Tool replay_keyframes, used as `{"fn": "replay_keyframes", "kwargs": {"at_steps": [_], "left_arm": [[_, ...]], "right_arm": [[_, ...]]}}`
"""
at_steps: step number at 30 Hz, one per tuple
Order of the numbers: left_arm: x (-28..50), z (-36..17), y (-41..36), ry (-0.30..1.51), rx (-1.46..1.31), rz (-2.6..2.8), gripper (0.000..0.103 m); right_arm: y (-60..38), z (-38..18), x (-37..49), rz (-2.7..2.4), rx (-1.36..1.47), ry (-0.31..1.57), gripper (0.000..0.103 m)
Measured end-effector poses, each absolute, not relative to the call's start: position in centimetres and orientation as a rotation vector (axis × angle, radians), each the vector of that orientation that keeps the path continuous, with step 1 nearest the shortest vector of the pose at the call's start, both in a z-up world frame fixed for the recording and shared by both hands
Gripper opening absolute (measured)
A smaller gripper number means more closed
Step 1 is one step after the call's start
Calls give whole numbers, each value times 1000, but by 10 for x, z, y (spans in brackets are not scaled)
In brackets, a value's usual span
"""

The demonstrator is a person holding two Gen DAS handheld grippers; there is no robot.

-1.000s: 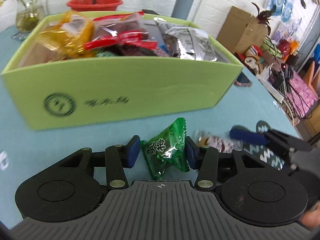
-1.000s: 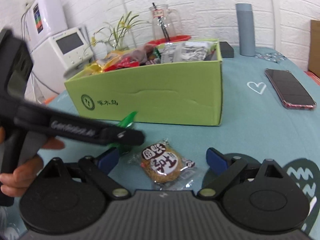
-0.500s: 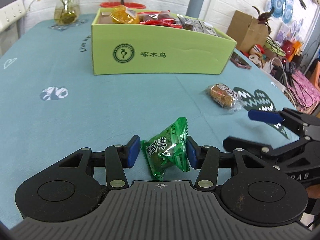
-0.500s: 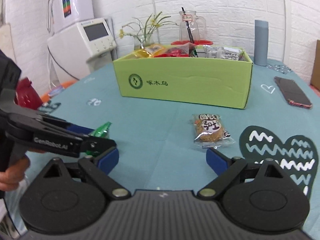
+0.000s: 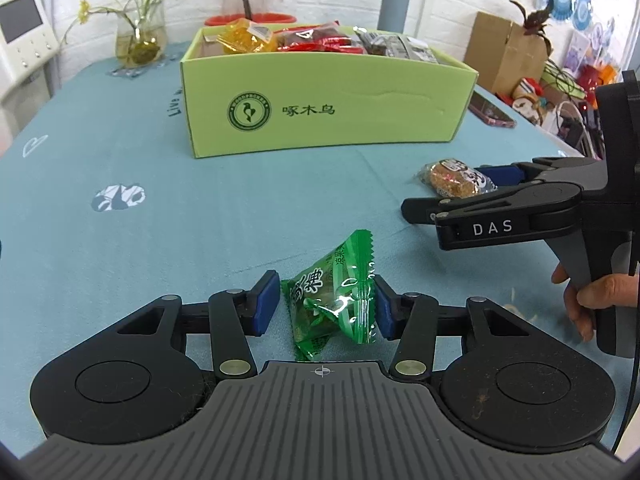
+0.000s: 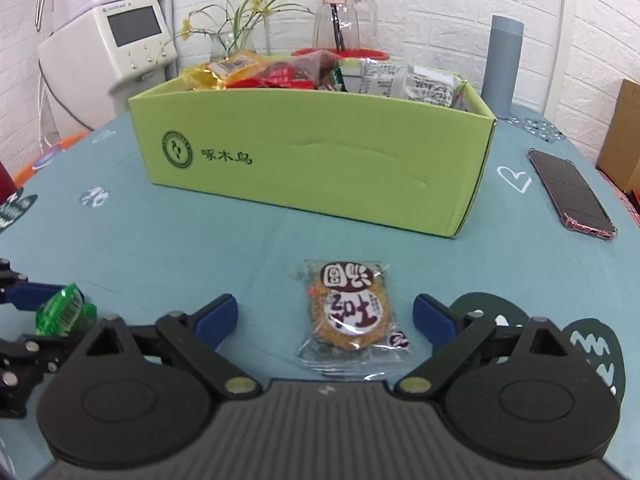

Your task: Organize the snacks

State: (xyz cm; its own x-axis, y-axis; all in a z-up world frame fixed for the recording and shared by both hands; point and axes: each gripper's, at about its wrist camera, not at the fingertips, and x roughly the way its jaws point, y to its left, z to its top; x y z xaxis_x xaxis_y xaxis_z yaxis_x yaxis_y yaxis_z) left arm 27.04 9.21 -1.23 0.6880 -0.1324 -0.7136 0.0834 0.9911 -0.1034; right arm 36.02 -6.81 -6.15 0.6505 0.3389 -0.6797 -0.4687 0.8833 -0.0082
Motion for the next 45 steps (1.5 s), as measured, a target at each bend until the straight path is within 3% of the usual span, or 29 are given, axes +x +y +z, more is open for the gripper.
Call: {"fn": "replay_keyframes", "kwargs": {"at_steps": [14,15,16,17,18,23,28,30,34,36,41,45], "left_arm": [[269,-13,91,794,-69,-126,35],[269,-13,92,793,-69,-129,33],[268,-13,92,790,-59,-126,26],[268,-13,92,788,-45,-124,7],[267,-13,94,790,-53,-137,6],[272,-12,115,848,-273,-265,5],[272,11,113,768,-244,-275,5],[275,15,110,761,-225,-279,6],[275,4,101,791,-151,-241,7],[273,-4,99,806,-144,-232,8],[264,-5,105,773,-172,-205,33],[256,3,120,744,-221,-203,36]], "right_arm": [[-74,-61,355,438,-169,709,94],[-75,-61,352,442,-171,705,92],[-77,-59,347,448,-174,694,78],[-79,-56,342,454,-180,690,55],[-82,-52,337,461,-169,699,51],[-95,-41,313,496,-119,684,51],[-98,-23,311,545,-72,648,50],[-95,-30,312,531,-98,667,53],[-93,-48,307,510,-138,704,76],[-95,-49,303,496,-126,698,101],[-96,-35,283,424,-150,609,102],[-77,-16,251,544,-173,559,102]]}}
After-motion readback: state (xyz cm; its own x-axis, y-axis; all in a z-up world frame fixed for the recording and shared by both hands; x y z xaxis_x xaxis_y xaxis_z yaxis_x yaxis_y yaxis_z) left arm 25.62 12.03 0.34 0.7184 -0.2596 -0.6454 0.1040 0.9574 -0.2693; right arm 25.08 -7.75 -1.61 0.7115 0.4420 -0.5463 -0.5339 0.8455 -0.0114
